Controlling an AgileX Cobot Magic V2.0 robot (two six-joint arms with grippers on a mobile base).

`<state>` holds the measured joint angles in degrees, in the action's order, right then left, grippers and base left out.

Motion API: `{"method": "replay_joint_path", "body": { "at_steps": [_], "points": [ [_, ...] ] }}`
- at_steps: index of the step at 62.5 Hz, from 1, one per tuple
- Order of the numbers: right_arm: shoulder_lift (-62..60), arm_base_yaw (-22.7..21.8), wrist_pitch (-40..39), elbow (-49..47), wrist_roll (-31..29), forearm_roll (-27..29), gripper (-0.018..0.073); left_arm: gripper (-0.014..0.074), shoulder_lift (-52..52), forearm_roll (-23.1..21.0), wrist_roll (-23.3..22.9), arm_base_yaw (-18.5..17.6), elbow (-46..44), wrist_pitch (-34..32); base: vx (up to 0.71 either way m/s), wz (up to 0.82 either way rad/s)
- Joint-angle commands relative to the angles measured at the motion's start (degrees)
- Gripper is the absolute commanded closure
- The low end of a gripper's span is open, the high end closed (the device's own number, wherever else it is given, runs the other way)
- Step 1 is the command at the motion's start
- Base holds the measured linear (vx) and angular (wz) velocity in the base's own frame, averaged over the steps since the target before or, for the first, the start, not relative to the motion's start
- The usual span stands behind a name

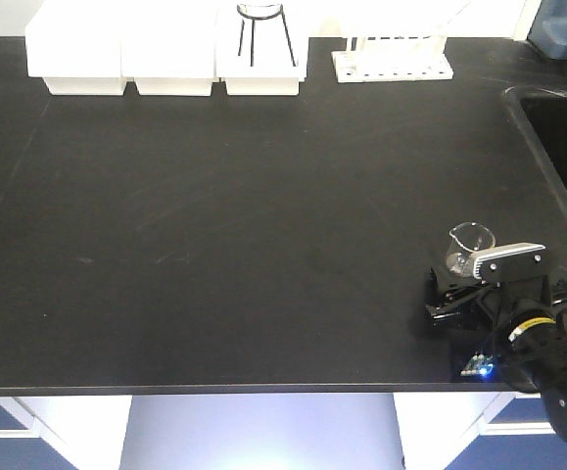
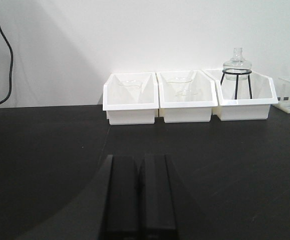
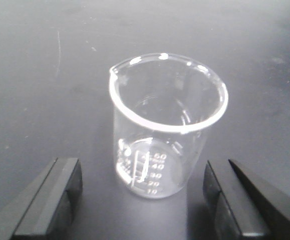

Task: Grab beaker and place in storage area
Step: 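Lower the open right gripper around the beaker and close it, then lift the held beaker off the bench with the right gripper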

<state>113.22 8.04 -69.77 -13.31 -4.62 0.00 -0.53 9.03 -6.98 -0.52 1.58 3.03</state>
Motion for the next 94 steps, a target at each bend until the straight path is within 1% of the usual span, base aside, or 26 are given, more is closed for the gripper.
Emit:
{"method": "replay_joint_path", "body": {
  "at_steps": [1, 10, 22, 34, 48, 62, 68, 74, 78, 87, 92, 94],
  "points": [
    [-1.0, 0.1, -7.2, -1.7, -0.8, 0.6, 0.0004, 0.0603, -0.9, -0.1, -0.5, 0.0, -1.2, -4.9, 0.0, 0.0],
    [-1.0, 0.1, -7.1, -2.8, 1.2, 0.8, 0.0004, 0.0603, -0.9, -0.1, -0.5, 0.0, -1.2, -4.9, 0.0, 0.0],
    [-1.0, 0.1, -7.2, -3.8, -2.3, 3.2, 0.0006, 0.0603, -0.9, -0.1, -0.5, 0.0, -1.2, -4.9, 0.0, 0.0],
    [-1.0, 0.1, -6.6, -6.8, -1.8, 3.2, 0.0006, 0.0603, -0.9, -0.1, -0.5, 0.0, -1.2, -4.9, 0.0, 0.0],
    [-1.0, 0.1, -7.1, -6.8, -2.0, 3.2, 0.0006, 0.0603, -0.9, -0.1, -0.5, 0.0, -1.2, -4.9, 0.0, 0.0],
    [-0.4, 0.1, -6.0, -9.9, -2.0, 3.0, 0.0007, 0.0603, -0.9, -0.1, -0.5, 0.0, -1.2, -4.9, 0.0, 0.0],
    [-0.3, 0.1, -5.9, -10.1, -1.7, 3.1, 0.0021, 0.0603, -0.9, -0.1, -0.5, 0.0, -1.2, -4.9, 0.0, 0.0],
    [-0.3, 0.1, -5.8, -10.0, -1.6, 3.1, 0.0054, 0.0603, -0.9, -0.1, -0.5, 0.0, -1.2, -4.9, 0.0, 0.0],
    [-0.3, 0.1, -5.9, -10.0, -1.6, 3.1, 0.0095, 0.0603, -0.9, -0.1, -0.5, 0.0, -1.2, -4.9, 0.0, 0.0],
    [-0.3, 0.1, -5.9, -10.0, -1.8, 3.1, 0.0237, 0.0603, -0.9, -0.1, -0.5, 0.0, -1.2, -4.9, 0.0, 0.0],
    [-0.3, 0.1, -5.9, -10.0, -1.8, 3.2, 0.0349, 0.0603, -0.9, -0.1, -0.5, 0.0, -1.2, -4.9, 0.0, 0.0],
    [-0.3, 0.1, -5.9, -10.0, -1.8, 3.2, 0.0377, 0.0603, -0.9, -0.1, -0.5, 0.0, -1.2, -4.9, 0.0, 0.0]
  ]
}}
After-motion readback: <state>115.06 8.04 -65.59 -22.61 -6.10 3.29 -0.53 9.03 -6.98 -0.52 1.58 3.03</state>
